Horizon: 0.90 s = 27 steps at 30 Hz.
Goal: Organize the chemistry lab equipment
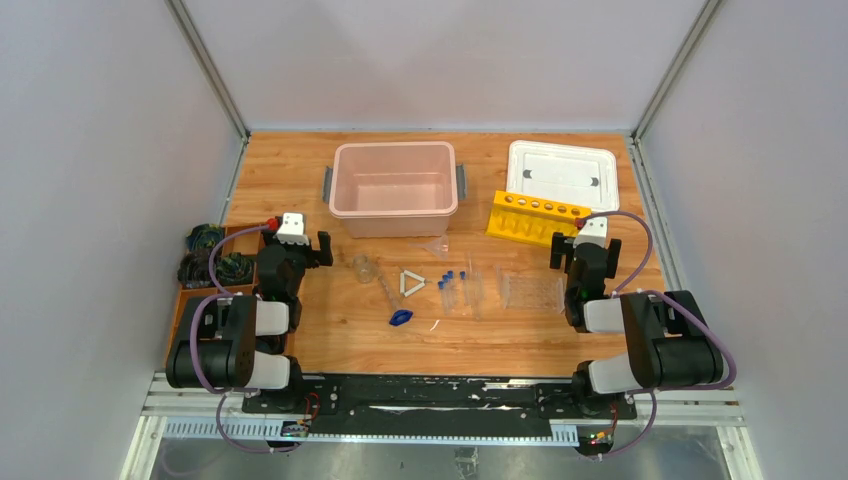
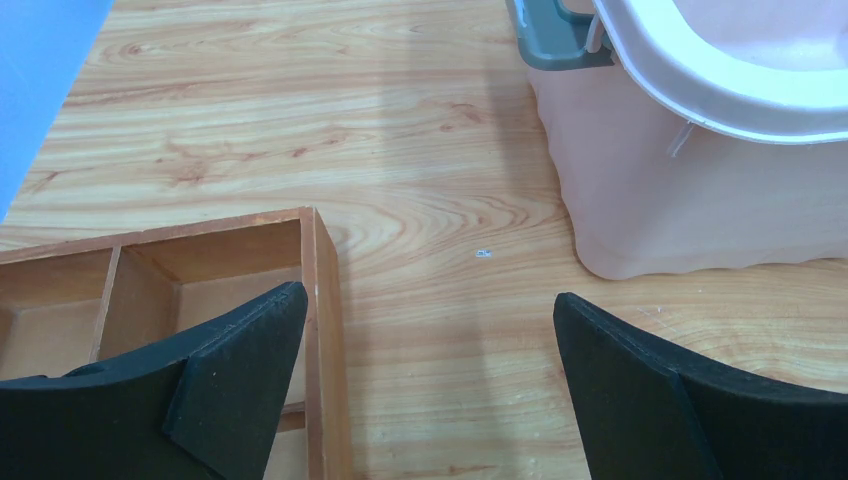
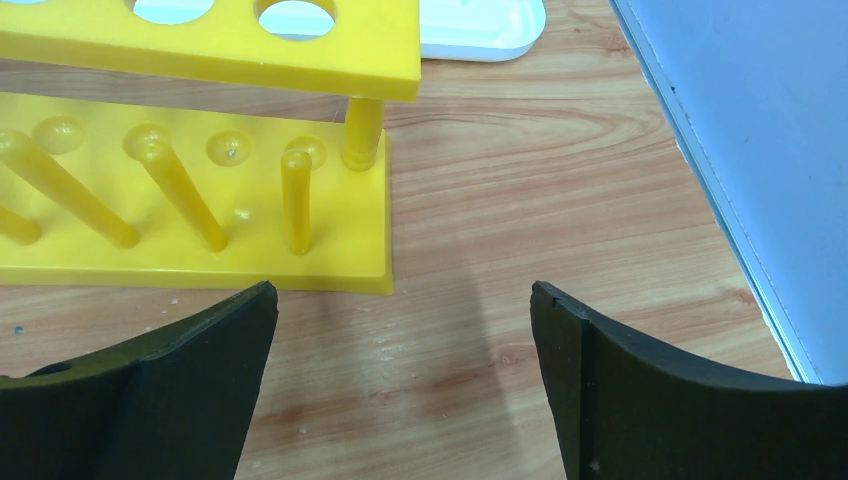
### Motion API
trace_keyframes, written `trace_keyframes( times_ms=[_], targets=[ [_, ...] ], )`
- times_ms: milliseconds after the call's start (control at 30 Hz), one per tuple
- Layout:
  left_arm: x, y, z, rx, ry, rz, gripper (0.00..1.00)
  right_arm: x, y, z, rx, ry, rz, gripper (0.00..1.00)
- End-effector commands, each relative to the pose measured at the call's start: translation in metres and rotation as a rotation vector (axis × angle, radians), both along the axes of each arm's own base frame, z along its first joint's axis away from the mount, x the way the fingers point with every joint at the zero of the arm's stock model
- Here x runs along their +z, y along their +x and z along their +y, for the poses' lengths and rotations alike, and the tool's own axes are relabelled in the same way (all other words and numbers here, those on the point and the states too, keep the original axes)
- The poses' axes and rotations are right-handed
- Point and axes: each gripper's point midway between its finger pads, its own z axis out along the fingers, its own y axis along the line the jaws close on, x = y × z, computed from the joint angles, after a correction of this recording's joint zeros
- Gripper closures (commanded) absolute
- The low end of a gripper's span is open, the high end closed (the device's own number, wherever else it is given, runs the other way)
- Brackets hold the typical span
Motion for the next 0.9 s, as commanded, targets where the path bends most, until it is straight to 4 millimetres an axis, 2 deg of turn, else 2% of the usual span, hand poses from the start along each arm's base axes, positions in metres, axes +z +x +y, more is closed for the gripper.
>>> trace_keyframes(
  times_ms=[0, 200, 333, 433, 533, 733, 800, 867],
  targets=[
    [0.017, 0.008, 0.0, 0.005, 0.007, -0.06, 0.0, 0.013, 0.007, -0.001, -0.009, 0.01, -0.048, 0.0],
    [0.016, 0.008, -0.002, -0.012, 0.011, -0.059, 0.0, 0.012, 0.006, -0.001, -0.011, 0.009, -0.047, 0.0],
    [0.024, 0.005, -0.003, -0.014, 0.013, -0.081, 0.0, 0.024, 0.009, 0.002, 0.011, -0.004, -0.07, 0.0],
    [0.035, 0.004, 0.001, 0.005, 0.018, -0.049, 0.0, 0.033, 0.005, -0.005, -0.06, -0.007, -0.032, 0.0],
    [0.044, 0.002, 0.004, 0.012, 0.041, 0.027, 0.0, 0.043, -0.004, -0.011, -0.186, 0.104, 0.032, 0.0],
    [0.071, -0.013, -0.002, -0.022, 0.031, 0.08, 0.0, 0.08, -0.008, 0.021, -0.099, 0.271, 0.139, 0.0],
    [0.08, -0.018, -0.006, -0.039, 0.022, 0.112, 0.0, 0.093, -0.005, 0.041, -0.044, 0.4, 0.098, 0.0],
    [0.088, -0.021, -0.006, -0.035, 0.004, 0.153, 0.0, 0.102, -0.007, 0.05, -0.052, 0.515, 0.094, 0.0]
  ],
)
